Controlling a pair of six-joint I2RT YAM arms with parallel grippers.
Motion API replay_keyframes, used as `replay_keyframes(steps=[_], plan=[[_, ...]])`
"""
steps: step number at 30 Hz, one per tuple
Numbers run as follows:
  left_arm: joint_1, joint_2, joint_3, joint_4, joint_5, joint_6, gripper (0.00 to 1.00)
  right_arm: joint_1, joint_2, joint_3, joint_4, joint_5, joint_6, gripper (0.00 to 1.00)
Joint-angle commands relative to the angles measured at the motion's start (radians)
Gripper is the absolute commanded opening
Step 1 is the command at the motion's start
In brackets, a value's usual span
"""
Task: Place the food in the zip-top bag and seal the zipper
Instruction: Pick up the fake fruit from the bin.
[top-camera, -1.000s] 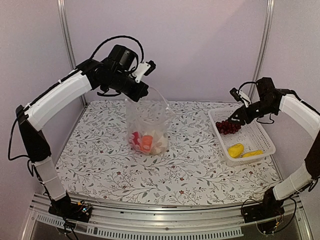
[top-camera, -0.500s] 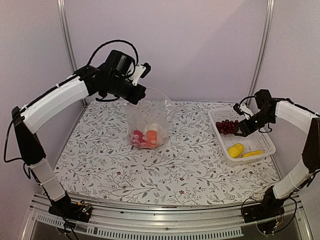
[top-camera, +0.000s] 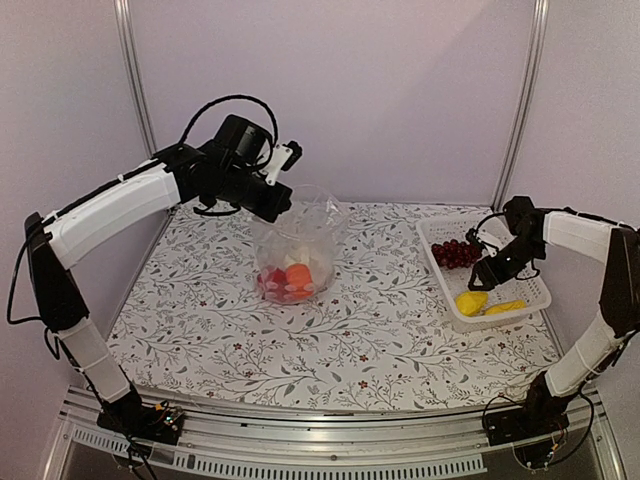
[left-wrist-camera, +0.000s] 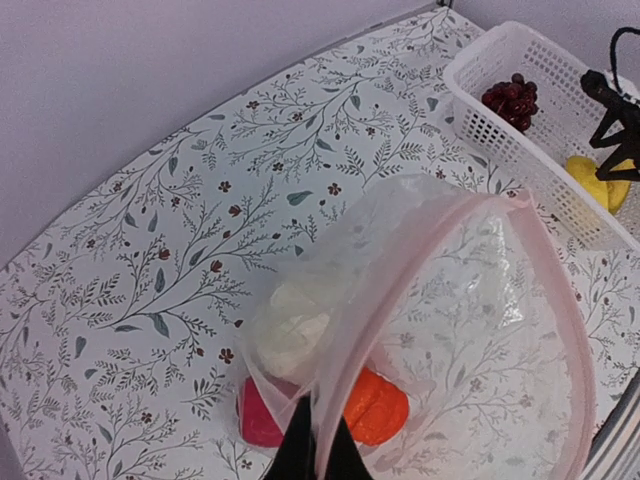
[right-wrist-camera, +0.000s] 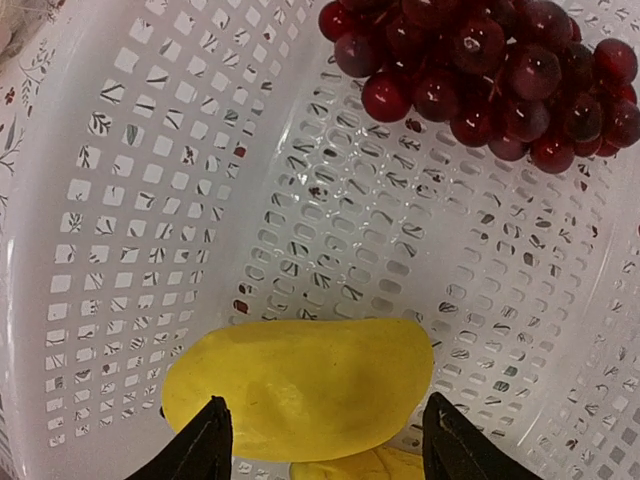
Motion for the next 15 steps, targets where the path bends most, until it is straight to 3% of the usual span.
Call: replay_keyframes(steps=[1, 3, 5, 15], plan=[[0.011, -0.030, -0.019, 0.028, 0.004, -0.014, 0.09, -0.025, -0.034, -0.043, -0.021, 0.038, 0.020, 0.64], [0.011, -0.027, -0.012, 0.029, -0.022, -0.019, 0.20, -0.050, -0.039, -0.055, -0.025, 0.041, 0.021, 0.65], [0.011, -0.022, 0.001, 0.022, -0.037, -0.013, 0.20, -0.071, -0.039, -0.063, -0.030, 0.038, 0.023, 0.66], [0.012, -0.008, 0.041, -0.011, -0.015, -0.001, 0.00, -0.125, -0.009, -0.068, -0.065, -0.001, 0.023, 0.70]])
